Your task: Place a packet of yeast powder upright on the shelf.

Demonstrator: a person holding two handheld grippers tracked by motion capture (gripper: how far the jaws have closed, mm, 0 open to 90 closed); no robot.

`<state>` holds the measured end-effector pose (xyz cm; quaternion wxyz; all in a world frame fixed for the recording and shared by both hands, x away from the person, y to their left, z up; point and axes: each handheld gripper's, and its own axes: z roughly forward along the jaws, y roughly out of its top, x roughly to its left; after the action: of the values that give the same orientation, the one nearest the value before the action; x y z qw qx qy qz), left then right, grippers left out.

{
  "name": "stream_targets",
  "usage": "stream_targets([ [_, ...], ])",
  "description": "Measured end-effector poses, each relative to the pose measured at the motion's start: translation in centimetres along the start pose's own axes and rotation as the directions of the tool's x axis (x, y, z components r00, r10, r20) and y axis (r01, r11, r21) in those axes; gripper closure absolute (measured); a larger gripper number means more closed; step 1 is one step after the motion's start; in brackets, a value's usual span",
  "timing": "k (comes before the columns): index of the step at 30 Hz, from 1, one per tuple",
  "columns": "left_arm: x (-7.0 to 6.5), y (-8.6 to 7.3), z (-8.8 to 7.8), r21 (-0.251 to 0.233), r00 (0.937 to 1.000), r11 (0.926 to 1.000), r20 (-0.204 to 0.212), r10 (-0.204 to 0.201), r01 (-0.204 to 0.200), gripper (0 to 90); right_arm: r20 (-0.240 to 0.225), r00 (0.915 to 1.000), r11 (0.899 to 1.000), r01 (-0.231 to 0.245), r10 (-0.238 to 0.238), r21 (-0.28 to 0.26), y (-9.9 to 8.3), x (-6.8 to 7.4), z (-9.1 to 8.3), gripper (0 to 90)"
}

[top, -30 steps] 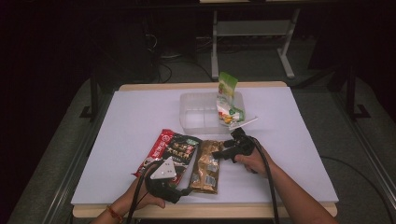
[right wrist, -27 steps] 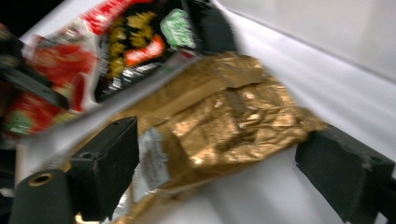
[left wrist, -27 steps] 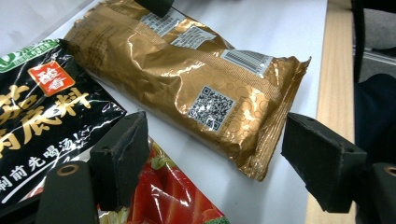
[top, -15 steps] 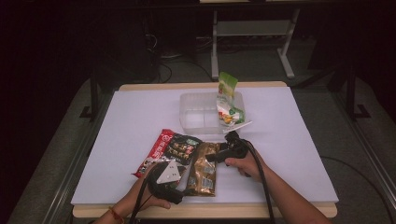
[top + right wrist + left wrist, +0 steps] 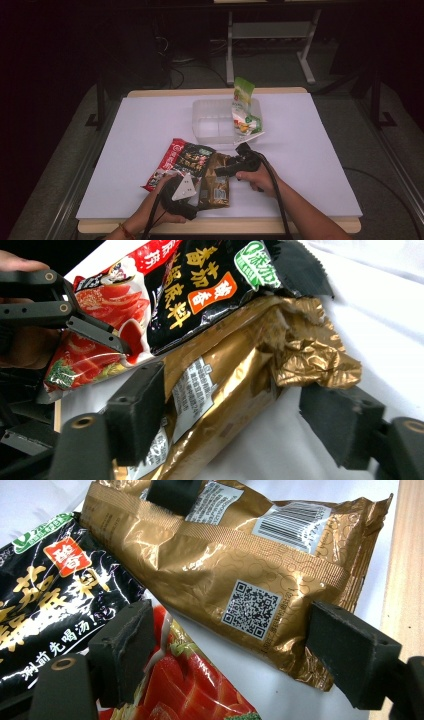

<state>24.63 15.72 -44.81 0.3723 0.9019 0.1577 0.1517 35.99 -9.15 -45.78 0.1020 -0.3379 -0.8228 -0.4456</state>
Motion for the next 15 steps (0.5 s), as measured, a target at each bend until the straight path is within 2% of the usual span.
stream_targets([
  [2, 0.01, -0.03, 0.01, -0.001, 1.0, 1.0, 0.0, -0.001, 0.001, 18.9, -0.002, 1.0, 1.0, -0.008, 0.008, -0.001, -0.03, 0.06, 0.1, 34.4],
  [3, 0.04, -0.06, 0.0, -0.002, 1.0, 1.0, 0.0, -0.003, 0.003, 18.7, -0.011, 0.9999, 1.0, -0.009, 0.009, 0.002, -0.04, 0.08, 0.14, 40.4],
  [4, 0.03, -0.08, 0.02, -0.004, 1.0, 1.0, -0.001, -0.005, 0.005, 18.7, -0.029, 0.9995, 1.0, -0.013, 0.014, 0.011, -0.1, 0.08, 0.2, 42.2],
  [9, 0.11, -0.11, 0.02, -0.013, 0.9997, 0.9996, 0.0, -0.024, 0.024, 17.9, -0.05, 0.9984, 1.0, -0.026, 0.026, 0.007, -0.21, 0.09, 0.29, 54.3],
  [15, 0.29, -0.26, -0.23, -0.036, 0.9987, 0.998, -0.003, -0.051, 0.051, 16.8, -0.031, 0.9995, 1.0, -0.01, 0.01, -0.004, -0.24, 0.53, 0.0, 67.2],
])
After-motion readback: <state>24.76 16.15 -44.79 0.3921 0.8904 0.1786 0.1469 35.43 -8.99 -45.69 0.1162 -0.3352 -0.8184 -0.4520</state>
